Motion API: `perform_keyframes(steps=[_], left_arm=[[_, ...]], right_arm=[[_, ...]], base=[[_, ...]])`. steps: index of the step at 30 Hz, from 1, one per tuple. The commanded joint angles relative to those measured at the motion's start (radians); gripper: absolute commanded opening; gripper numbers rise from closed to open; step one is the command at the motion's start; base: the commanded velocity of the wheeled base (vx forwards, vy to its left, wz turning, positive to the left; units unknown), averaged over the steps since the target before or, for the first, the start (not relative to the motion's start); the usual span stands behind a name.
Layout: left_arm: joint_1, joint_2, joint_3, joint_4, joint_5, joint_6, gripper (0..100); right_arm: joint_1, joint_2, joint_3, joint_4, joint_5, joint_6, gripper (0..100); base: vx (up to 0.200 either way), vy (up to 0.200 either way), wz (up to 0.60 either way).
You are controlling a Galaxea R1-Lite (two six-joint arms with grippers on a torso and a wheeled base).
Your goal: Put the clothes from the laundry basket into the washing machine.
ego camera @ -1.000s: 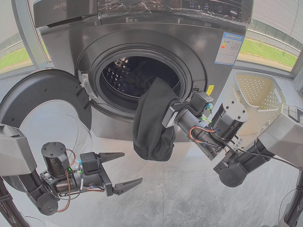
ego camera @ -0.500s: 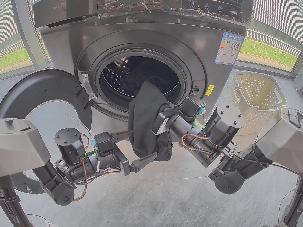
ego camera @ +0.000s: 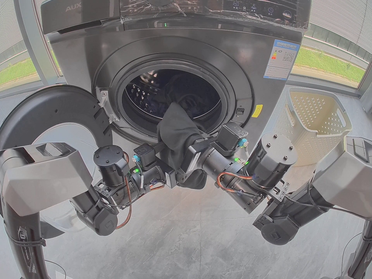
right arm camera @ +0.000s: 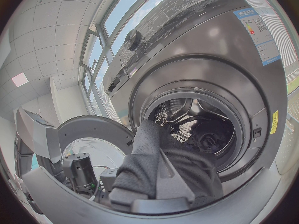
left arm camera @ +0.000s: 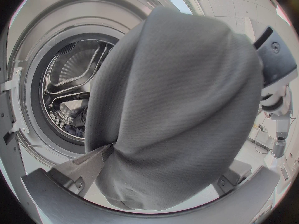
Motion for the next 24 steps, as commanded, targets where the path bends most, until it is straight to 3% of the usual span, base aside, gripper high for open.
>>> perform_keyframes(steps=[1, 6, 7, 13, 21, 24], left_arm=[[0.003, 0.047, -0.039, 0.001, 0.009, -0.006, 100], [0.001, 0.05, -0.055, 0.001, 0.026, -0.015, 100], [0.001, 0.05, -0.056, 0.001, 0.026, -0.017, 0], [0.018, 0.038, -0.058, -0.001, 0.043, -0.032, 0], [0.066, -0.005, -0.047, -0.002, 0.047, -0.041, 0], [0.061, -0.054, -0.027, -0.002, 0.047, -0.063, 0]], right_arm=[[0.013, -0.006, 0.008, -0.001, -0.002, 0.001, 0], [0.02, -0.006, 0.012, -0.002, -0.004, 0.003, 0], [0.02, -0.006, 0.012, -0.002, -0.004, 0.003, 0], [-0.004, -0.032, 0.037, -0.004, -0.004, 0.006, 0], [-0.099, -0.085, 0.087, -0.002, -0.004, 0.007, 0], [-0.121, -0.064, 0.132, -0.002, -0.004, 0.009, 0]], base=[[0.0, 0.0, 0.0], [0.0, 0.0, 0.0], [0.0, 0.0, 0.0], [0.0, 0.0, 0.0], [0.0, 0.0, 0.0], [0.0, 0.0, 0.0]])
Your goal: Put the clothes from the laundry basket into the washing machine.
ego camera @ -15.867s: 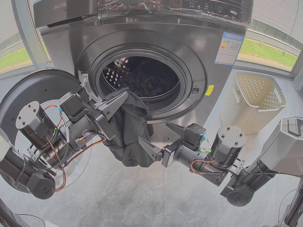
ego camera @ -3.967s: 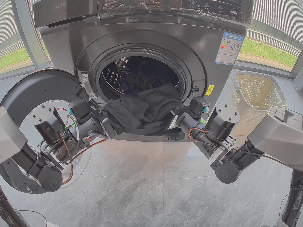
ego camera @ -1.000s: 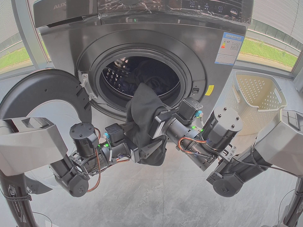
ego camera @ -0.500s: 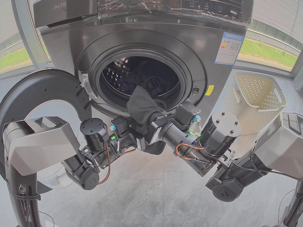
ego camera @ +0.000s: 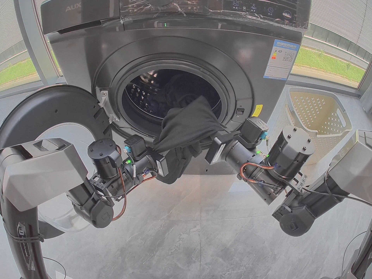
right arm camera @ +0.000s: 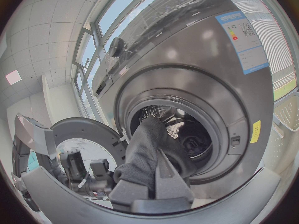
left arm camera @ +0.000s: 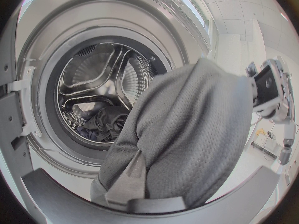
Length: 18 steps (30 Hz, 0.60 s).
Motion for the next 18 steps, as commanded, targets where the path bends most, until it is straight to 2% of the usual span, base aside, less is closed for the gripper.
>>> perform_keyframes(steps=[1, 2, 5, 12, 13, 17, 18], left_arm=[[0.001, -0.063, 0.02, 0.0, 0.001, -0.016, 0], [-0.003, -0.094, 0.035, 0.0, 0.001, -0.029, 0], [-0.01, -0.141, 0.057, 0.0, 0.001, -0.048, 0], [-0.017, -0.189, 0.112, 0.0, 0.002, -0.051, 0], [-0.017, -0.195, 0.118, 0.0, 0.002, -0.054, 0], [-0.017, -0.233, 0.144, 0.0, 0.004, -0.063, 0], [-0.017, -0.255, 0.169, 0.0, 0.006, -0.06, 0]], right_arm=[[-0.028, 0.007, 0.044, -0.001, 0.001, 0.002, 0], [-0.028, 0.025, 0.055, -0.006, 0.001, 0.005, 0], [-0.013, 0.058, 0.058, -0.015, 0.001, 0.006, 0], [0.024, 0.056, 0.045, -0.046, 0.002, 0.005, 0], [0.027, 0.051, 0.052, -0.047, 0.002, 0.003, 100], [0.028, -0.004, 0.144, -0.044, 0.018, -0.006, 100], [0.028, -0.036, 0.194, -0.046, 0.022, -0.017, 100]], base=[[0.0, 0.0, 0.0], [0.0, 0.0, 0.0], [0.0, 0.0, 0.0], [0.0, 0.0, 0.0], [0.0, 0.0, 0.0], [0.0, 0.0, 0.0], [0.0, 0.0, 0.0]])
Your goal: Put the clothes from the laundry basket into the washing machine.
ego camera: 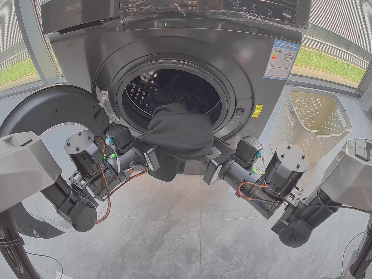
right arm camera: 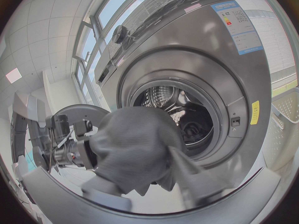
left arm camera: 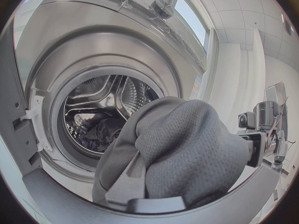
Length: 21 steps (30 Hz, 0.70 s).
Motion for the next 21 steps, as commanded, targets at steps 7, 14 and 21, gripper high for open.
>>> perform_keyframes(steps=[7, 14, 21], left_arm=[[-0.003, -0.209, 0.19, -0.003, 0.014, -0.012, 0], [-0.006, -0.24, 0.232, -0.003, 0.013, -0.017, 0], [-0.01, -0.259, 0.282, -0.003, 0.008, -0.006, 0]], right_arm=[[0.003, -0.245, 0.33, 0.009, 0.081, -0.03, 100], [-0.011, -0.242, 0.39, 0.001, 0.078, -0.033, 100], [-0.028, -0.245, 0.404, 0.0, 0.078, -0.033, 100]], base=[[0.0, 0.0, 0.0], [0.0, 0.0, 0.0], [0.0, 0.0, 0.0]])
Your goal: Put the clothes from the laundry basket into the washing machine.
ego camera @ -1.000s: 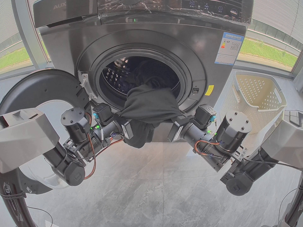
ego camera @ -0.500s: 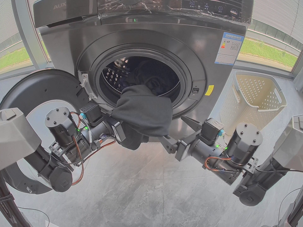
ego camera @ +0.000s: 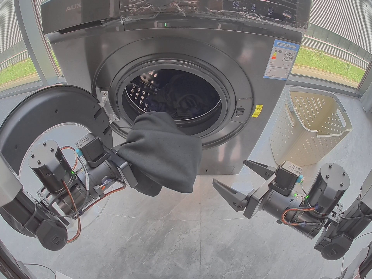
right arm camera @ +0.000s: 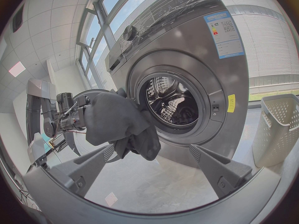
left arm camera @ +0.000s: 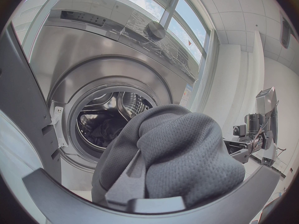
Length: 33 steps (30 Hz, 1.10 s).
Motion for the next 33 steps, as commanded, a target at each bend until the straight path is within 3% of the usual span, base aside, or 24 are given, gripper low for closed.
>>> perform_keyframes(steps=[1, 22, 30, 33], left_arm=[[-0.003, -0.022, 0.021, -0.001, -0.002, 0.004, 0], [-0.037, -0.011, 0.055, -0.001, -0.002, 0.008, 0], [-0.078, -0.006, 0.069, -0.001, -0.002, 0.025, 0], [-0.078, 0.003, 0.067, -0.001, -0.002, 0.033, 0]], right_arm=[[-0.011, -0.009, 0.008, 0.0, -0.002, 0.001, 100], [-0.047, -0.008, 0.009, -0.001, -0.005, 0.001, 100], [-0.047, -0.005, 0.011, -0.001, -0.005, 0.003, 100], [-0.047, -0.003, 0.011, 0.0, -0.005, 0.003, 100]], base=[[0.0, 0.0, 0.0], [0.0, 0.029, 0.0], [0.0, 0.0, 0.0], [0.2, 0.0, 0.0]])
